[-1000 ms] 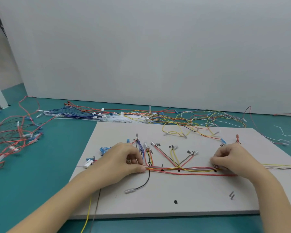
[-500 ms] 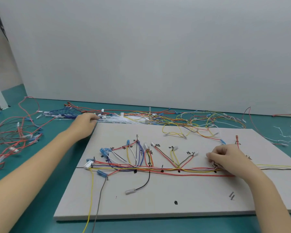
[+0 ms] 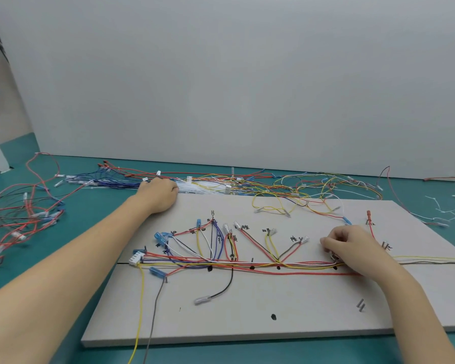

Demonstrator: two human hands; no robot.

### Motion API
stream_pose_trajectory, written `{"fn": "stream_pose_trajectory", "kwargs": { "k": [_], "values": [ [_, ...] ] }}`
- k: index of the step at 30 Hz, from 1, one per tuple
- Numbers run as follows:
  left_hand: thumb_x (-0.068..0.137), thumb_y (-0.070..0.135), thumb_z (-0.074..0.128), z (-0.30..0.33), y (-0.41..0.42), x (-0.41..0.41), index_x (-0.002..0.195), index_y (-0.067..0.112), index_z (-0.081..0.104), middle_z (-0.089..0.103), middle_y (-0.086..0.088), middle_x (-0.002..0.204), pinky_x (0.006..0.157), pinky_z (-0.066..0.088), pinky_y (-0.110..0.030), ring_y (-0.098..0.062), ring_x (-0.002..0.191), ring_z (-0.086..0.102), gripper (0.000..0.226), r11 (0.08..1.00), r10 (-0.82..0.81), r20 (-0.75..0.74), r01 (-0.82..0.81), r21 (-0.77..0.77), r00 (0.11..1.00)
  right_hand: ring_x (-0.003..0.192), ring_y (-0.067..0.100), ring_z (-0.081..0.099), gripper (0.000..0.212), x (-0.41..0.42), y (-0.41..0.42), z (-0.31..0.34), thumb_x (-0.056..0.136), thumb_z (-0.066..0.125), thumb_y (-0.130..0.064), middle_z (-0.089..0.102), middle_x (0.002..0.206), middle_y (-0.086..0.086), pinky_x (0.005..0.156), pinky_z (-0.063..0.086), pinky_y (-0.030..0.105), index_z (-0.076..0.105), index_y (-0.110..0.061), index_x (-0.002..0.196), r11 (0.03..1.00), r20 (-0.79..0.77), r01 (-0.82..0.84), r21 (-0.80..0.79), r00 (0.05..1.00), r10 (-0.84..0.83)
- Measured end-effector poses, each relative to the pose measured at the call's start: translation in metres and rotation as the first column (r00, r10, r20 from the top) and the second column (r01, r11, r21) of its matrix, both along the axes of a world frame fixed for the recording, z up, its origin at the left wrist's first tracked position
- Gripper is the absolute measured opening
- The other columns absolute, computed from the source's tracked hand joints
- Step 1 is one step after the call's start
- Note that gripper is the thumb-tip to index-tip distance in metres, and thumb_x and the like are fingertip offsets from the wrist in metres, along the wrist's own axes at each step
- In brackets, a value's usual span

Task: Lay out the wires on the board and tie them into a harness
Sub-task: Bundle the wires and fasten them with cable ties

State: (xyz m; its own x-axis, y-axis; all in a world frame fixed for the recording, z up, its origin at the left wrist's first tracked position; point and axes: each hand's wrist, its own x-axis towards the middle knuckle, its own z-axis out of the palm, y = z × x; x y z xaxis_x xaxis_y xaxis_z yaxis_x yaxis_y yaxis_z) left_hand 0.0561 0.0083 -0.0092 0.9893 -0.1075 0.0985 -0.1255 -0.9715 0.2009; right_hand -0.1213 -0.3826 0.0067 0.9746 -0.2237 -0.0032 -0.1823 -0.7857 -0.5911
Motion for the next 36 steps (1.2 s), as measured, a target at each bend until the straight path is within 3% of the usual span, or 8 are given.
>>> {"fn": "stream_pose_trajectory", "kwargs": {
  "k": [6,10,14,19,24,28,32,36],
  "values": [
    [0.099,0.017,0.036,-0.002,0.002,0.0,0.082,0.007,0.061,0.062,-0.01,0.097,0.076,0.039,-0.038,-0.032,0.1,0.053,0.032,0.998,0.002,0.059,0.002,-0.068,0.998,0.057,0.013,0.054,0.026,-0.002,0.001,0.001,0.09,0.062,-0.023,0.061,0.055,-0.005,0.055,0.039,0.026,0.067,-0.014,0.066,1.0,-0.008,0.003,0.002,1.0,-0.003],
    [0.095,0.012,0.044,-0.003,0.003,-0.002,0.067,0.01,0.054,0.059,-0.008,0.078,0.077,0.046,-0.04,-0.031,0.084,0.054,0.031,0.985,-0.044,0.132,0.065,-0.161,0.99,0.056,0.013,0.053,0.026,-0.002,0.002,0.002,0.09,0.062,-0.024,0.061,0.054,-0.006,0.055,0.038,0.026,0.067,-0.014,0.065,1.0,-0.007,0.007,0.003,1.0,-0.007],
    [0.087,0.002,0.059,0.003,0.007,-0.006,0.084,-0.005,0.07,0.072,-0.011,0.094,0.081,0.051,-0.041,-0.032,0.092,0.063,0.014,0.941,0.031,0.369,0.097,-0.324,0.929,0.051,0.01,0.05,0.028,-0.002,0.002,0.001,0.089,0.063,-0.024,0.057,0.047,-0.008,0.053,0.035,0.026,0.066,-0.013,0.063,1.0,0.012,0.007,-0.015,1.0,-0.007],
    [0.081,0.006,0.068,0.015,0.016,-0.012,0.084,0.005,0.079,0.075,-0.008,0.082,0.077,0.053,-0.032,-0.02,0.075,0.067,0.012,0.893,0.104,0.447,0.115,-0.436,0.889,0.052,0.011,0.051,0.028,-0.002,0.001,0.002,0.088,0.063,-0.024,0.059,0.049,-0.007,0.054,0.038,0.026,0.066,-0.014,0.063,1.0,0.014,0.005,-0.025,1.0,-0.005],
    [0.078,0.009,0.07,0.031,0.024,-0.019,0.084,0.008,0.078,0.069,0.002,0.071,0.061,0.041,-0.012,0.003,0.063,0.059,0.011,0.687,0.357,0.387,0.042,-0.725,0.85,0.055,0.013,0.053,0.027,-0.002,0.003,0.002,0.089,0.063,-0.024,0.061,0.054,-0.005,0.054,0.037,0.026,0.066,-0.014,0.063,0.999,0.018,0.008,-0.033,1.0,-0.007],
    [0.078,0.014,0.07,0.042,0.028,-0.026,0.085,0.011,0.078,0.071,-0.001,0.076,0.07,0.045,-0.018,-0.01,0.069,0.064,0.011,0.565,0.488,0.344,0.01,-0.825,0.803,0.06,0.015,0.055,0.023,-0.002,0.006,0.0,0.088,0.062,-0.022,0.063,0.062,-0.001,0.056,0.037,0.026,0.065,-0.014,0.067,0.999,0.046,0.036,-0.02,0.998,-0.035],
    [0.077,0.015,0.074,0.05,0.02,-0.04,0.082,0.018,0.077,0.073,-0.001,0.078,0.072,0.049,-0.022,-0.012,0.073,0.065,0.007,0.391,0.5,0.235,0.025,-0.92,0.833,0.069,0.017,0.056,0.018,0.0,0.019,0.004,0.088,0.061,-0.018,0.063,0.071,-0.001,0.061,0.041,0.029,0.063,-0.016,0.07,0.995,0.303,0.076,0.061,0.949,-0.091],
    [0.076,0.01,0.077,0.055,-0.006,-0.067,0.073,0.021,0.075,0.072,0.001,0.075,0.074,0.053,-0.024,-0.014,0.071,0.065,0.012,0.243,0.365,0.151,0.063,-0.968,0.919,0.065,0.009,0.059,0.013,0.001,0.053,0.018,0.088,0.067,-0.012,0.068,0.07,-0.002,0.064,0.047,0.021,0.07,-0.015,0.075,0.947,0.54,-0.102,0.305,0.837,-0.084]
  ]
}}
